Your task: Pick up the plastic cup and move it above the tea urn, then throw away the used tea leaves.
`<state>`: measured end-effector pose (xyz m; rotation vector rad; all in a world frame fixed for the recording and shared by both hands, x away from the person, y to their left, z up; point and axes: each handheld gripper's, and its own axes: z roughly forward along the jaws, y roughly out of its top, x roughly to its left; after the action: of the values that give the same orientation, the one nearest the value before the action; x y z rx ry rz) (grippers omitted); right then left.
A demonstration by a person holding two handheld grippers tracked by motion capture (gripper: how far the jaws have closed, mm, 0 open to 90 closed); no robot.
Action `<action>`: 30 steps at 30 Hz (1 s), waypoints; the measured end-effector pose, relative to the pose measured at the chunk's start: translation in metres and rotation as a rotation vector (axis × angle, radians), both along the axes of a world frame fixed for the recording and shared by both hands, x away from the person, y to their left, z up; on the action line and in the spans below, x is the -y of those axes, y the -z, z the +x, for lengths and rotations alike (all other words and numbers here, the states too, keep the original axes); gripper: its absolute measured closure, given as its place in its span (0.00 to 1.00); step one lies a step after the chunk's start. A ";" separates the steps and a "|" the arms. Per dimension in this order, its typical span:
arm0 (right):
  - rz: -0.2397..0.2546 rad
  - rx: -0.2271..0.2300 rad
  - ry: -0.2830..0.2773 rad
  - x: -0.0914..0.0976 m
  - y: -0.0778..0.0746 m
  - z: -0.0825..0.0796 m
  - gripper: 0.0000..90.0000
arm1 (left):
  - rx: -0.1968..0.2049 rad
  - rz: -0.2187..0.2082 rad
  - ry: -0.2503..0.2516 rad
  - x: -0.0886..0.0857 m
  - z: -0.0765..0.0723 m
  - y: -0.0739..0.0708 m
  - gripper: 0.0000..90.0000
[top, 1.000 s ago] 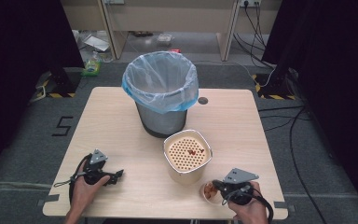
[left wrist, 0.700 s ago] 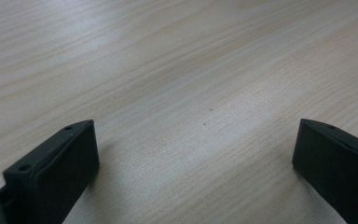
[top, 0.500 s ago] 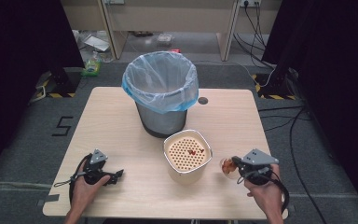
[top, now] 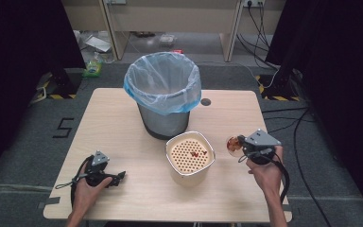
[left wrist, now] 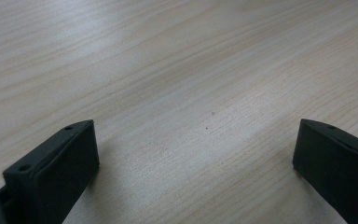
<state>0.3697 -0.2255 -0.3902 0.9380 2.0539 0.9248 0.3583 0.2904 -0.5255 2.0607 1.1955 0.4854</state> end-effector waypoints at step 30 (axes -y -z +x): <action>-0.401 0.671 -0.189 -0.110 -0.023 -0.025 1.00 | 0.006 0.006 0.000 0.000 -0.001 0.000 0.00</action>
<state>0.3445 -0.1158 -0.3676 0.1758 1.6565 0.7451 0.3574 0.2902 -0.5254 2.0635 1.1919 0.4954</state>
